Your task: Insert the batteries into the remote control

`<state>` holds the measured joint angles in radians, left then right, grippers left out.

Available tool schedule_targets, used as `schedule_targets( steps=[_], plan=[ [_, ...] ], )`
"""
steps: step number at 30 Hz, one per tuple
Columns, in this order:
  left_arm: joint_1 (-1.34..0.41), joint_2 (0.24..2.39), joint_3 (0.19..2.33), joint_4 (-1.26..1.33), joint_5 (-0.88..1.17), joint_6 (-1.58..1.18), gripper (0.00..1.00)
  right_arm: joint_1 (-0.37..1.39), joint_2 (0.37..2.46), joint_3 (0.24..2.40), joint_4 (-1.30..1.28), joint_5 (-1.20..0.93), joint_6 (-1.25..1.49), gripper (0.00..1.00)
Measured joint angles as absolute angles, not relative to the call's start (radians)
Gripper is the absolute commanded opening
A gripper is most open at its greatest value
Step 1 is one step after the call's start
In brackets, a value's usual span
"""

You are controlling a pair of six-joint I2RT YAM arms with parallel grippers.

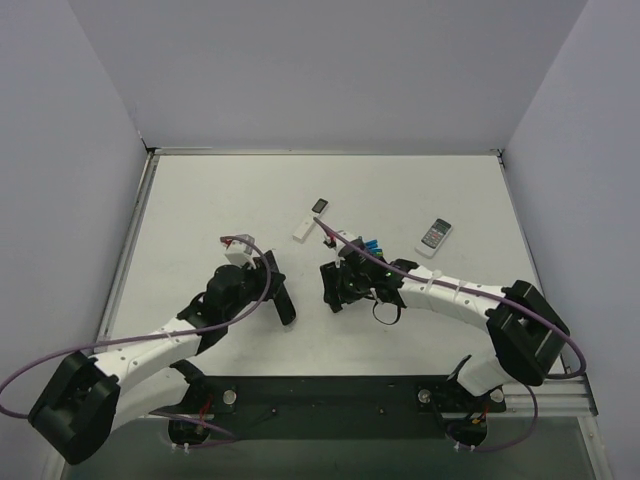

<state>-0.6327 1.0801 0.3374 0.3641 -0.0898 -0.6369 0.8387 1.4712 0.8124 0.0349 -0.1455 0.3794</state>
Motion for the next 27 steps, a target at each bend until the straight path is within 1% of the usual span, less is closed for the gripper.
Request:
schedule_targets(
  steps=[1,3,6,7,12,15,18,19,21,24,25,26,27],
  plan=[
    [-0.632,1.042,0.327,0.343,-0.099,-0.641,0.0,0.838,1.476,0.82,0.019,-0.14,0.364,0.49],
    [-0.63,0.944,0.303,0.311,-0.115,-0.653,0.0,0.831,1.476,0.828,-0.003,-0.13,0.342,0.57],
    [-0.624,0.786,0.241,0.295,-0.133,-0.689,0.0,0.797,1.475,0.841,-0.026,-0.119,0.326,0.96],
    [-0.621,0.744,0.22,0.295,-0.135,-0.702,0.0,0.778,1.474,0.845,-0.03,-0.117,0.321,1.0],
    [-0.613,0.503,0.071,0.295,-0.138,-0.812,0.0,0.679,1.47,0.894,-0.057,-0.112,0.307,1.0],
    [-0.612,0.403,0.031,0.268,-0.135,-0.863,0.0,0.634,1.47,0.942,-0.072,-0.109,0.298,1.0],
    [-0.612,0.326,0.03,0.257,-0.13,-0.896,0.0,0.616,1.477,0.993,-0.086,-0.094,0.285,0.95],
    [-0.612,0.302,0.03,0.254,-0.13,-0.905,0.0,0.614,1.489,1.021,-0.101,-0.089,0.281,0.91],
    [-0.612,0.27,0.03,0.25,-0.126,-0.916,0.0,0.608,1.546,1.103,-0.14,-0.077,0.277,0.86],
    [-0.612,0.251,0.03,0.241,-0.117,-0.936,0.0,0.607,1.677,1.261,-0.203,-0.054,0.273,0.81],
    [-0.612,0.25,0.03,0.241,-0.113,-0.94,0.0,0.603,1.71,1.295,-0.215,-0.049,0.274,0.77],
    [-0.612,0.25,0.03,0.242,-0.105,-0.944,0.0,0.601,1.757,1.341,-0.246,-0.044,0.273,0.76],
    [-0.612,0.25,0.03,0.242,-0.099,-0.949,0.0,0.6,1.797,1.376,-0.269,-0.041,0.271,0.73]
  ],
)
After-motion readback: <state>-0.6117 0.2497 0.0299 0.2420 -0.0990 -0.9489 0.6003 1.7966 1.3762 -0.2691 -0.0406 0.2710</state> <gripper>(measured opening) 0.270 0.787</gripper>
